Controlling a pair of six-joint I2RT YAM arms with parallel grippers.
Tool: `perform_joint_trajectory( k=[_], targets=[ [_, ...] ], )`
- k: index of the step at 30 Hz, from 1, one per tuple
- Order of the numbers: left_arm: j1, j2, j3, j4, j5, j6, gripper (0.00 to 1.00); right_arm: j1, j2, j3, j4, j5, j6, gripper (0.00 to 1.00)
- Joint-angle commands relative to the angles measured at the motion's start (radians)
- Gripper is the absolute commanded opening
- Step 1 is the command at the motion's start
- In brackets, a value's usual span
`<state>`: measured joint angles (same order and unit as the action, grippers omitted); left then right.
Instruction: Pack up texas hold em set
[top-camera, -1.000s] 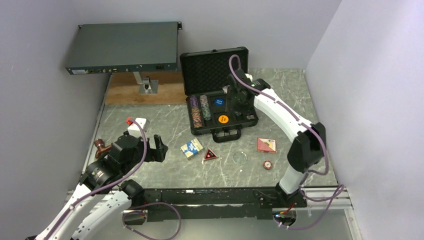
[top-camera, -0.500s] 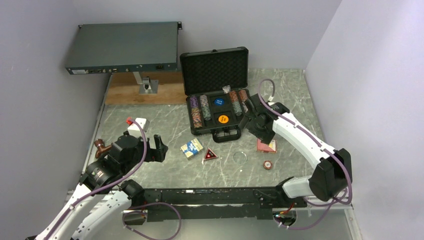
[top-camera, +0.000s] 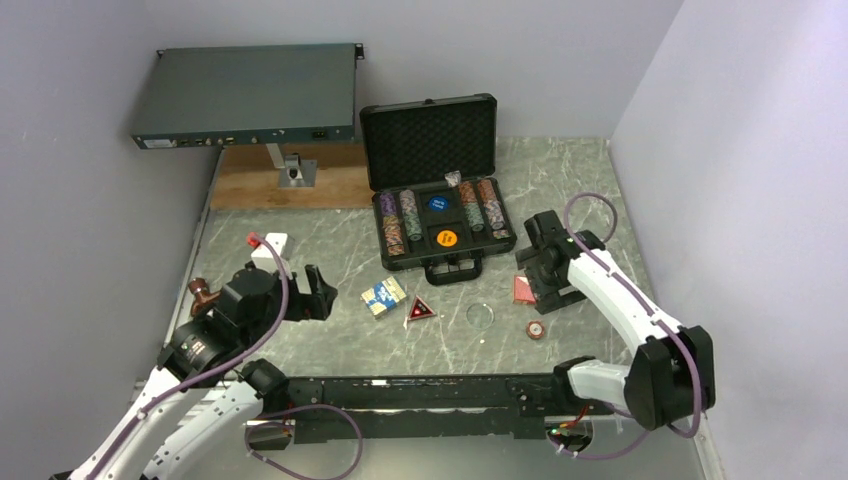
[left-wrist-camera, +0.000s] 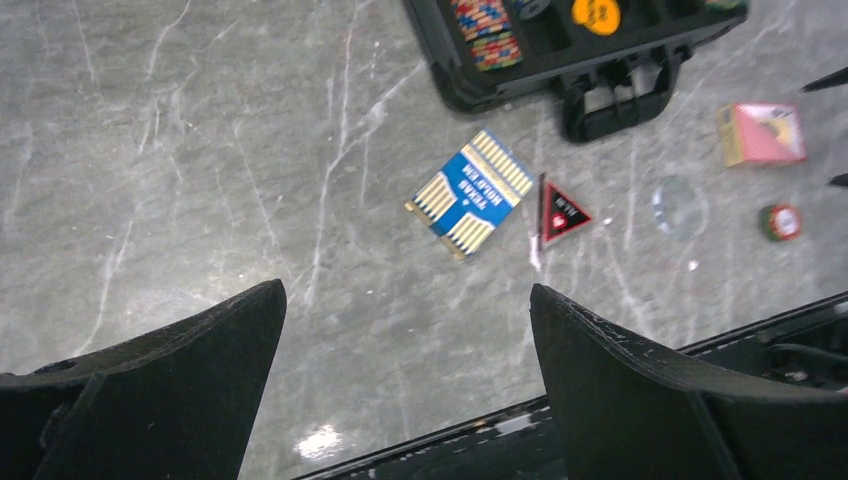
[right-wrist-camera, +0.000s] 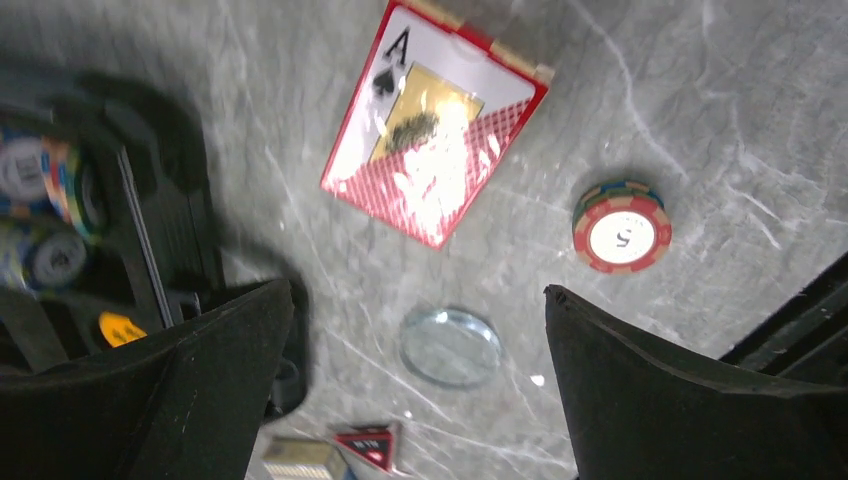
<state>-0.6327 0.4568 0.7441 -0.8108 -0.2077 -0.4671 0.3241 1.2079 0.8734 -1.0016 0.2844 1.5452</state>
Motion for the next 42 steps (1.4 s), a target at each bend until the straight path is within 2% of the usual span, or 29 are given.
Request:
perform_joint_trajectory(
  k=[1,6,9,12,16,21,23,25,30,34,37,42],
  targets=[
    [-0.002,0.020,0.133,0.021,-0.039,-0.189,1.00,-0.097,0.042,-0.030,0.073,-0.013,0.023,1.00],
    [-0.001,0.038,0.225,0.012,-0.086,-0.395,1.00,-0.172,0.114,-0.061,0.160,-0.063,0.007,1.00],
    [-0.001,0.041,0.260,-0.052,-0.140,-0.614,1.00,-0.193,0.184,-0.039,0.171,-0.069,0.006,1.00],
    [-0.001,0.038,0.251,-0.014,-0.131,-0.641,1.00,-0.213,0.242,-0.028,0.196,-0.097,-0.001,1.00],
    [-0.002,0.055,0.281,-0.092,-0.169,-0.788,1.00,-0.227,0.291,-0.028,0.227,-0.103,-0.002,1.00],
    [-0.001,0.075,0.289,-0.145,-0.204,-0.778,1.00,-0.246,0.349,0.000,0.238,-0.089,-0.028,0.98],
    [-0.001,0.071,0.284,-0.163,-0.219,-0.774,1.00,-0.251,0.364,0.025,0.224,-0.077,-0.041,0.90],
    [-0.001,0.055,0.277,-0.146,-0.221,-0.761,1.00,-0.252,0.370,0.046,0.210,-0.065,-0.050,0.77],
    [-0.001,0.000,0.248,0.001,-0.218,-0.754,1.00,-0.252,0.373,0.069,0.184,-0.065,-0.069,0.43],
    [-0.001,-0.006,0.269,0.069,-0.255,-0.798,1.00,-0.250,0.344,0.094,0.160,-0.051,-0.092,0.30],
    [-0.002,0.017,0.319,0.045,-0.311,-0.906,1.00,-0.230,0.319,0.149,0.131,-0.039,-0.119,0.21],
    [-0.001,0.055,0.390,0.064,-0.377,-0.980,1.00,-0.123,0.326,0.322,0.084,0.029,-0.144,0.16]
  ],
)
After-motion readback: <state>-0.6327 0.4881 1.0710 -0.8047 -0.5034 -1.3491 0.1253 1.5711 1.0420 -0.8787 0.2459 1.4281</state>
